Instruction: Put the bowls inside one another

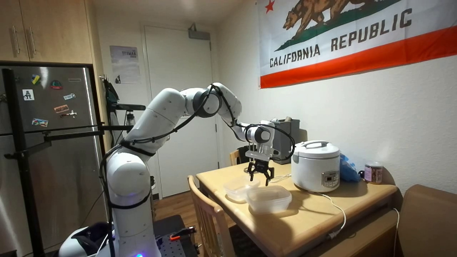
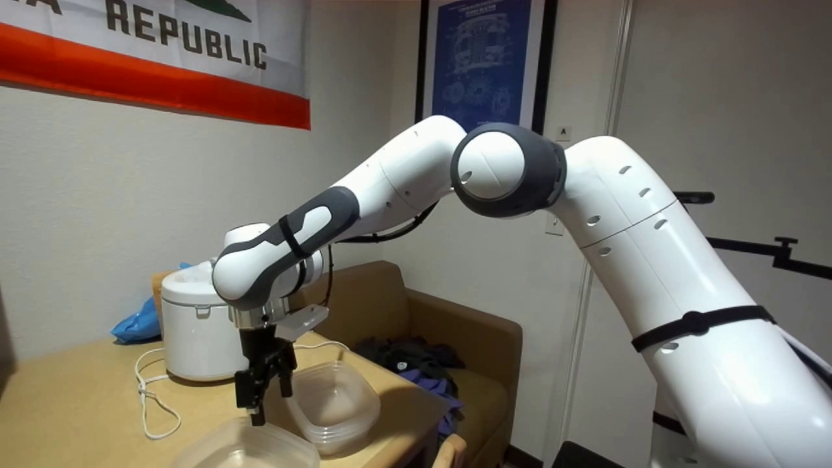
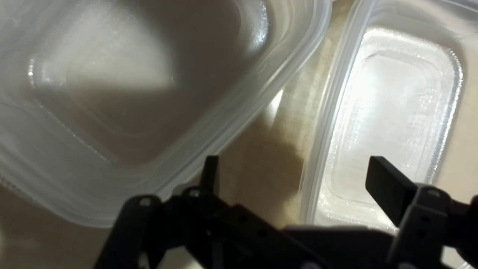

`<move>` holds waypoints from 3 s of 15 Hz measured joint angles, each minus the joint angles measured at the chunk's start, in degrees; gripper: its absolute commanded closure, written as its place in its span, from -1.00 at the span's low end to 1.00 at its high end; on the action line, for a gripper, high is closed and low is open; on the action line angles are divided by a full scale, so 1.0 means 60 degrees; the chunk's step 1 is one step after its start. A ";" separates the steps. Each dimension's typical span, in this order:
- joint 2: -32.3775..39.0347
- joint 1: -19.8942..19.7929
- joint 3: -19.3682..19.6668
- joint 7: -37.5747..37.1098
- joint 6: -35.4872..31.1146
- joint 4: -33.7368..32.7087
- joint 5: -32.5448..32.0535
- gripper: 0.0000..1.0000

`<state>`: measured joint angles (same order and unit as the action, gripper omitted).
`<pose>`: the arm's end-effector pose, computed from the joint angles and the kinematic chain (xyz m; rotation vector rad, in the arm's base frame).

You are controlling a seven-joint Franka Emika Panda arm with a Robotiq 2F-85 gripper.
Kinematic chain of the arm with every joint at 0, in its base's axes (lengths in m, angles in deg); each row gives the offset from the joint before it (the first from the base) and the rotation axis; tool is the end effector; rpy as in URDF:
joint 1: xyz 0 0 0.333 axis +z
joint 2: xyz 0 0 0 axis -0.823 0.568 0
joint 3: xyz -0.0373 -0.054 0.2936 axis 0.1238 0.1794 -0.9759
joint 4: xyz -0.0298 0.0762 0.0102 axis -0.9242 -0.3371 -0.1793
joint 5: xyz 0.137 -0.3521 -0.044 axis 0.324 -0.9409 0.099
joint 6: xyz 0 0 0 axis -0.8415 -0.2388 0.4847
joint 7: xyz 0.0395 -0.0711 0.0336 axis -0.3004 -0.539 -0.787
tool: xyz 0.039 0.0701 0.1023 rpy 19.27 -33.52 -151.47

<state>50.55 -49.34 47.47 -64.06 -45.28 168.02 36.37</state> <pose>0.6313 0.1435 0.2065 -2.9860 -0.7633 0.3434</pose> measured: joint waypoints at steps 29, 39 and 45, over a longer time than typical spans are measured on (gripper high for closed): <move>0.0177 0.0363 -0.0050 -0.0357 -0.0483 0.0059 -0.0002 0.98; 0.0177 0.0362 -0.0025 -0.0370 -0.0486 0.0081 -0.0003 0.89; 0.0174 0.0361 -0.0006 -0.0371 -0.0486 0.0101 -0.0004 0.32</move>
<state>51.59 -47.17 47.43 -66.29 -48.19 168.63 36.34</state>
